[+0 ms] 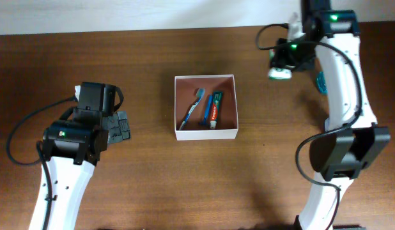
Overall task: Pack container
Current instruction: 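Lift the soap box and carry it left into the pink box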
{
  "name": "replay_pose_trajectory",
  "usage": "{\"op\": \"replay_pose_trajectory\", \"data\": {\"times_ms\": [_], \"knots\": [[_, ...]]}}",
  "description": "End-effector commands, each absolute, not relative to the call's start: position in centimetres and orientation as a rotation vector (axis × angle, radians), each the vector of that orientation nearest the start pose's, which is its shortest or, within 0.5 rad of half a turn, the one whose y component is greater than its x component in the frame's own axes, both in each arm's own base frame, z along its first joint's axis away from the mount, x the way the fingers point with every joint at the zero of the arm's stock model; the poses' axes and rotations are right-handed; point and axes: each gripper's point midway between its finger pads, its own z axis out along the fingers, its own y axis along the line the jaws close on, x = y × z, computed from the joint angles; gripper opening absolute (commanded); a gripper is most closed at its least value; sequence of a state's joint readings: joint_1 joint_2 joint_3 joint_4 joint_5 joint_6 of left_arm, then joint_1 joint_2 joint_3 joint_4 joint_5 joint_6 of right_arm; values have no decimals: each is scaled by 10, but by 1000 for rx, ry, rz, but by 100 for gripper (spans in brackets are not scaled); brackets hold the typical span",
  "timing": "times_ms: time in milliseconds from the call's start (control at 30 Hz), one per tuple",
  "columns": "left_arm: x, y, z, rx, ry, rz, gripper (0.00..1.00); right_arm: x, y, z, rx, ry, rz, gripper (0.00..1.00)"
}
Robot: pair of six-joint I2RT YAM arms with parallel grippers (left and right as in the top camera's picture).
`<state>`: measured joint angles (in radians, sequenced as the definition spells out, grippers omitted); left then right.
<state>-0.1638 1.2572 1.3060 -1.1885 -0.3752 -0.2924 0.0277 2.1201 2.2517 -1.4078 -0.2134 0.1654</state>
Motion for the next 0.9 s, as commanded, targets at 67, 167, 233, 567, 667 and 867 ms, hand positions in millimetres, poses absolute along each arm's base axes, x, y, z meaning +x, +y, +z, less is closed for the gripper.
{"op": "replay_pose_trajectory", "data": {"times_ms": [67,167,233,567,667,867], "knots": [[284,20,223,-298,2606,369,99,447,127,211,179,2865,552,36],[284,20,223,-298,2606,369,99,439,163,212,95,2869,573,37],[284,20,223,-298,2606,369,99,436,181,212,36,2864,574,37],[284,20,223,-298,2606,369,99,419,232,197,-68,2897,527,37],[284,20,223,-298,2606,369,99,416,243,187,-58,2921,528,37],[284,20,223,-298,2606,370,99,417,264,157,-55,2973,528,37]]}}
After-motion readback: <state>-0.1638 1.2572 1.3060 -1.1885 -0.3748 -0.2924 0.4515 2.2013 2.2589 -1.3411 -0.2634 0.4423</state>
